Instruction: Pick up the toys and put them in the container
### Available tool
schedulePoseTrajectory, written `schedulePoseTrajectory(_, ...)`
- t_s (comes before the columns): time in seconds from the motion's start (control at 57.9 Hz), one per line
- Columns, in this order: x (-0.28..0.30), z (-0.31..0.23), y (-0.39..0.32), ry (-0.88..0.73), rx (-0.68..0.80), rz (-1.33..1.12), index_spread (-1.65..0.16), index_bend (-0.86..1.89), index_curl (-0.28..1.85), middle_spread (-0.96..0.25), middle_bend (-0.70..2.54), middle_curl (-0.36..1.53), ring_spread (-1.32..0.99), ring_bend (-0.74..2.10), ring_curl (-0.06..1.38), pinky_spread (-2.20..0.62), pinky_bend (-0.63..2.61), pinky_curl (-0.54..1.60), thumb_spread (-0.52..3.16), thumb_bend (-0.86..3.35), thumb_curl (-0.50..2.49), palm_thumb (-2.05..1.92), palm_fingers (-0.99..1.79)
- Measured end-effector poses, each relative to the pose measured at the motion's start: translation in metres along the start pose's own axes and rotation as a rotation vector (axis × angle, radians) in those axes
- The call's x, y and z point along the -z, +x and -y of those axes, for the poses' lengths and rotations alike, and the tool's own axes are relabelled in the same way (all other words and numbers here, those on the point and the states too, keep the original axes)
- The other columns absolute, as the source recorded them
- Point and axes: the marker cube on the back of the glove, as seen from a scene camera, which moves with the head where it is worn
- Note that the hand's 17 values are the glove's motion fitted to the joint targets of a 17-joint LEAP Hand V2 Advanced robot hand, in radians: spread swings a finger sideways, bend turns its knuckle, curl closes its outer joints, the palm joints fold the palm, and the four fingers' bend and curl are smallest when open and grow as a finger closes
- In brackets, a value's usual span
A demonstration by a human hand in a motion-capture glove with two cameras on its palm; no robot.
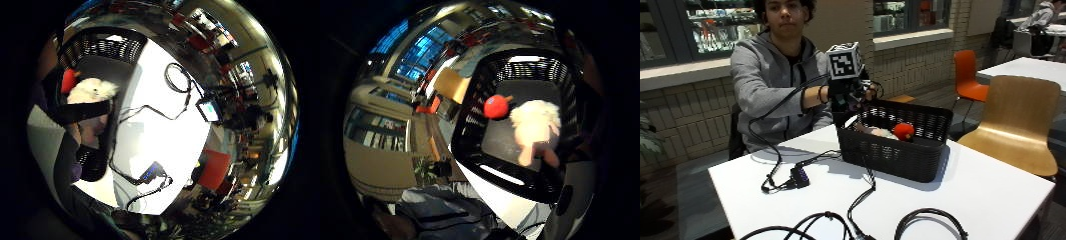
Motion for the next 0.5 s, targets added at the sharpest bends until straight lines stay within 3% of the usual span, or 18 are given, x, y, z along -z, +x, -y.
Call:
schedulePoseTrajectory(0.259,-0.006,-0.001,-0.025,-0.055,0.044,0.022,-0.29,0.99,1.12,-0.58,1.0,1.27,-0.59,1.22,0.99,-0.38,1.47,0.58,0.51,0.37,1.25,0.75,0.38)
schedulePoseTrajectory(0.363,-0.009,-0.009,-0.029,-0.156,0.088,0.056,-0.29,0.99,1.15,-0.58,0.96,1.29,-0.58,1.18,0.99,-0.37,1.47,0.58,0.52,0.34,1.27,0.7,0.28)
schedulePoseTrajectory(0.415,-0.009,-0.014,-0.027,-0.218,0.085,0.057,-0.28,0.71,1.1,-0.54,0.79,1.23,-0.52,1.11,0.96,-0.34,1.57,0.6,0.64,0.32,1.22,0.66,-0.06)
schedulePoseTrajectory(0.449,-0.009,-0.018,-0.023,-0.25,0.079,0.054,-0.29,0.46,0.98,-0.47,0.63,1.16,-0.46,0.91,0.91,-0.27,1.58,0.59,0.82,0.22,1.14,0.43,-0.46)
schedulePoseTrajectory(0.501,-0.008,-0.024,-0.017,-0.258,0.073,0.049,-0.31,0.28,0.88,-0.39,0.44,1.07,-0.38,0.71,0.85,-0.19,1.57,0.56,0.95,0.14,1.04,0.29,-0.55)
